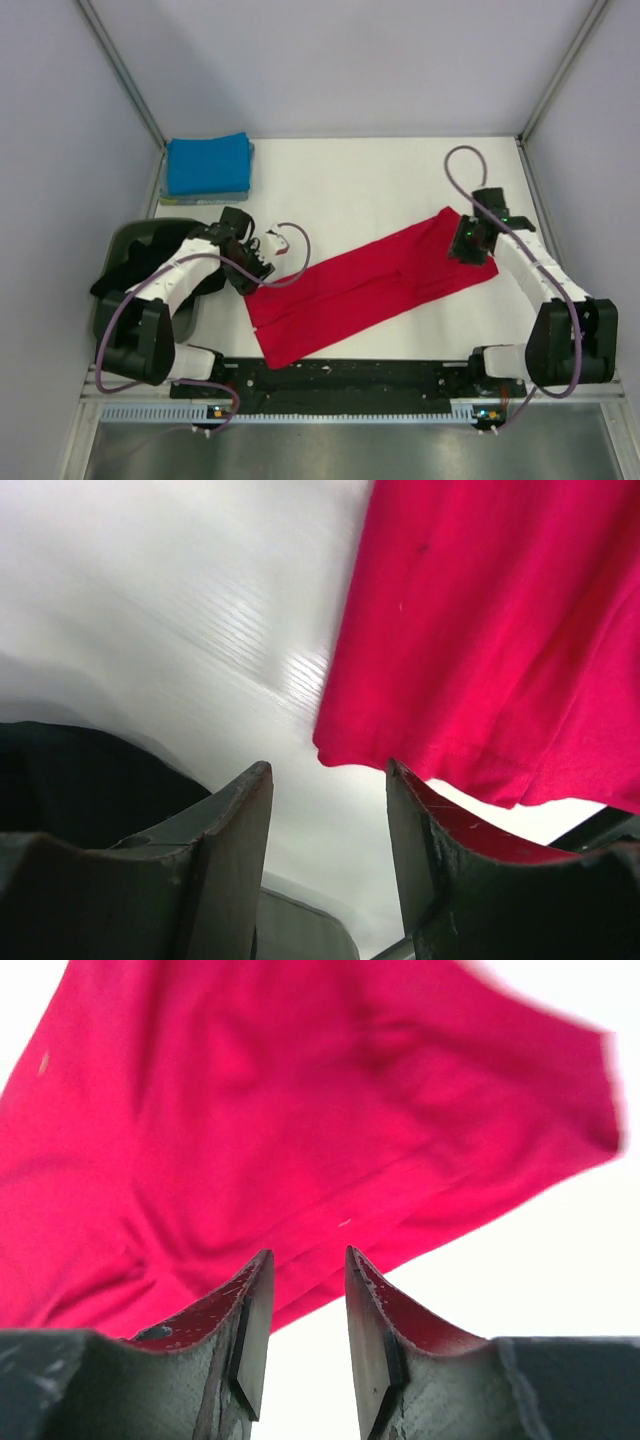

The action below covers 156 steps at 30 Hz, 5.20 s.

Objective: Fold and stack the t-shirts

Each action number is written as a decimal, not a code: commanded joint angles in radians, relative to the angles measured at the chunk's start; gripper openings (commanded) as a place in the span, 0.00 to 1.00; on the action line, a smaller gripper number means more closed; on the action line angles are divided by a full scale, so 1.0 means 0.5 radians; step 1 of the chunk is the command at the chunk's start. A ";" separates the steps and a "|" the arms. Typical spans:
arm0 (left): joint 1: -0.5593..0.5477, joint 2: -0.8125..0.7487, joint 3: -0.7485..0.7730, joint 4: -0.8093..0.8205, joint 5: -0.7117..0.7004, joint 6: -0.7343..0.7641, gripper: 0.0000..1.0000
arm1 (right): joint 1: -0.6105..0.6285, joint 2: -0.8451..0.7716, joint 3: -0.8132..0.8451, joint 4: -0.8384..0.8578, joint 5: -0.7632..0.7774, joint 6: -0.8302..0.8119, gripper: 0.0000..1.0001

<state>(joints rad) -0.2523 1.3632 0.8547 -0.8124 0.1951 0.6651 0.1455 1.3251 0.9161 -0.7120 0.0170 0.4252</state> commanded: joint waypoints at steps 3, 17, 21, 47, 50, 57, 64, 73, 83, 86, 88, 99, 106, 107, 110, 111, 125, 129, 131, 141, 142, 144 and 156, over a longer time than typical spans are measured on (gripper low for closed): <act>-0.005 0.053 0.082 0.170 0.036 -0.106 0.52 | -0.701 -0.162 -0.227 0.334 -0.214 0.033 0.36; -0.271 0.103 -0.279 0.297 0.021 0.071 0.44 | -0.865 0.690 0.017 0.740 -0.500 0.055 0.00; -0.400 -0.075 -0.405 0.180 0.189 0.185 0.44 | -0.697 1.082 0.474 0.728 -0.617 0.043 0.00; -0.949 -0.238 -0.095 -0.069 0.585 0.311 0.95 | -0.157 0.717 1.327 0.570 -0.788 -0.715 0.42; -0.965 -0.260 -0.200 0.069 0.582 0.397 0.95 | 0.046 0.275 0.744 0.843 -1.027 -0.975 0.44; -1.044 -0.281 -0.405 0.351 0.512 0.468 0.93 | 0.570 -0.502 -0.193 1.102 -1.371 -1.534 0.47; -1.179 -0.272 -0.546 0.462 0.435 0.440 0.66 | 1.266 -0.809 -0.602 0.780 -1.342 -2.123 0.50; -1.385 -0.192 -0.629 0.499 0.297 0.287 0.26 | 2.160 -0.678 -0.896 0.970 -0.710 -2.019 0.50; -1.422 -0.324 -0.666 0.569 0.233 0.146 0.15 | 2.255 -0.435 -0.890 0.903 -0.549 -2.234 0.52; -1.422 -0.352 -0.654 0.551 0.257 0.136 0.00 | 2.301 -0.352 -0.869 0.848 -0.537 -2.295 0.52; -1.422 -0.364 -0.645 0.530 0.263 0.142 0.00 | 2.317 -0.285 -0.854 0.783 -0.540 -2.350 0.51; -1.422 -0.389 -0.556 0.398 0.315 0.093 0.00 | 2.390 -0.300 -0.829 0.731 -0.549 -2.381 0.00; -1.416 -0.370 -0.308 0.324 0.172 -0.072 0.00 | 2.149 -0.735 -0.832 0.731 -0.494 -2.213 0.00; -1.416 -0.355 -0.262 0.327 0.135 -0.097 0.00 | 2.078 -0.784 -0.832 0.734 -0.494 -2.206 0.00; -1.367 -0.254 -0.075 0.284 0.091 -0.143 0.00 | 1.827 -0.904 -0.823 0.758 -0.503 -2.219 0.00; -1.330 -0.205 0.008 0.257 0.085 -0.149 0.00 | 1.726 -0.917 -0.829 0.786 -0.509 -2.234 0.00; -0.922 0.691 1.030 0.281 -0.175 -0.164 0.00 | 0.740 -0.448 -0.789 1.681 -0.598 -2.329 0.00; -0.842 0.908 1.281 0.330 -0.231 -0.186 0.00 | 0.630 -0.202 -0.710 1.801 -0.660 -2.369 0.00; -0.806 0.991 1.373 0.351 -0.234 -0.189 0.00 | 0.593 -0.101 -0.664 1.841 -0.678 -2.384 0.00; -0.781 1.329 1.607 0.434 -0.237 -0.207 0.00 | 0.464 0.243 -0.486 1.952 -0.620 -2.473 0.00; -0.781 1.351 1.622 0.450 -0.243 -0.216 0.00 | 0.461 0.261 -0.476 1.943 -0.596 -2.482 0.00; -0.778 1.375 1.644 0.489 -0.258 -0.229 0.00 | 0.439 0.277 -0.470 1.946 -0.595 -2.482 0.00; -0.775 1.492 1.760 0.569 -0.487 -0.266 0.46 | 0.356 0.455 -0.305 2.034 -0.362 -2.262 0.31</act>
<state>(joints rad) -0.6357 2.1002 1.6855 -0.5880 0.0452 0.5388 0.3599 1.5406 0.6758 0.2028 -0.2195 -0.7925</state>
